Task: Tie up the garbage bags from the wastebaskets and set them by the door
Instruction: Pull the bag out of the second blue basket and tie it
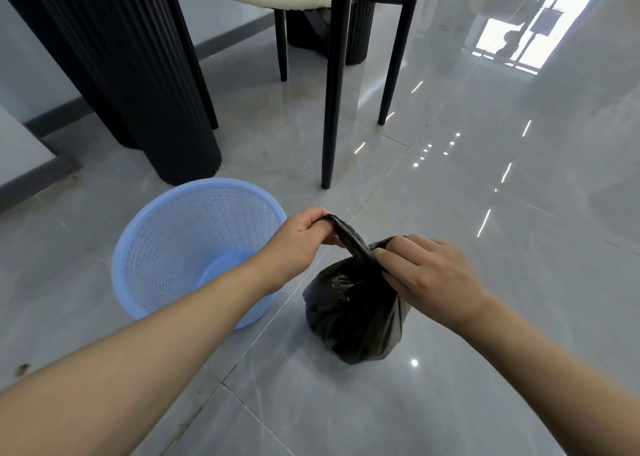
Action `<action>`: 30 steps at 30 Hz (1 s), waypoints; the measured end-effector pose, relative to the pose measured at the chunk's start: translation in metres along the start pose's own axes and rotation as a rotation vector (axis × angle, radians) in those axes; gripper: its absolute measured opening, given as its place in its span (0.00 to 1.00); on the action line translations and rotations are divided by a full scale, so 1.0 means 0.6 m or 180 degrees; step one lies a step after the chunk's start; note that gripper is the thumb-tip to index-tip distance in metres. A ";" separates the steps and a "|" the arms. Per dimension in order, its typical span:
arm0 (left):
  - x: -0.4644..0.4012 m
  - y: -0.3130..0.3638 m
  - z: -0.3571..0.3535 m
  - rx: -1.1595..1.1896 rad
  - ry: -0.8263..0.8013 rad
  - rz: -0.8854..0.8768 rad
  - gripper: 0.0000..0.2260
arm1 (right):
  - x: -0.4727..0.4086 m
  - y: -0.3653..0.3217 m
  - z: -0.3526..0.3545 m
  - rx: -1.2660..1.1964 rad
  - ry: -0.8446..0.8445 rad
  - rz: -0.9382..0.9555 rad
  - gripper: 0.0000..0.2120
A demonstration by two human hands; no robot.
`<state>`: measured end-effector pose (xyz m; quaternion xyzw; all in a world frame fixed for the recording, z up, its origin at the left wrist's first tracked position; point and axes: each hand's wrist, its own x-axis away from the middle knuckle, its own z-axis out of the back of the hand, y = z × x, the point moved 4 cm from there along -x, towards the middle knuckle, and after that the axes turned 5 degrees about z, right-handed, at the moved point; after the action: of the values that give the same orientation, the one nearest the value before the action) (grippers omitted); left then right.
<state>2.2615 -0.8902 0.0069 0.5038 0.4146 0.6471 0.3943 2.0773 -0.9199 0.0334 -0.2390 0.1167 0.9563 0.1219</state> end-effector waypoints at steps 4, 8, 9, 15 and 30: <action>-0.001 -0.007 -0.010 0.0075 -0.0060 0.0341 0.12 | -0.002 0.005 0.010 -0.0084 0.0260 0.0053 0.17; -0.001 -0.017 -0.018 -0.0158 0.0054 0.0613 0.11 | -0.004 0.009 0.004 -0.0376 0.0019 0.0233 0.09; 0.000 -0.019 -0.021 -0.0151 0.0040 0.0657 0.10 | -0.006 0.015 0.002 -0.0541 -0.0154 0.0081 0.08; 0.020 -0.045 -0.037 -0.0700 -0.0662 0.0941 0.14 | -0.009 0.053 -0.043 -0.2053 -0.1391 -0.2382 0.04; 0.028 -0.092 -0.028 -0.2017 0.0282 0.0254 0.05 | 0.011 0.009 -0.079 -0.5824 -0.1877 -0.4962 0.05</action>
<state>2.2470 -0.8580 -0.0419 0.3431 0.1892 0.7803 0.4874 2.0904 -0.9370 -0.0100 -0.0175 -0.7995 0.3757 0.4684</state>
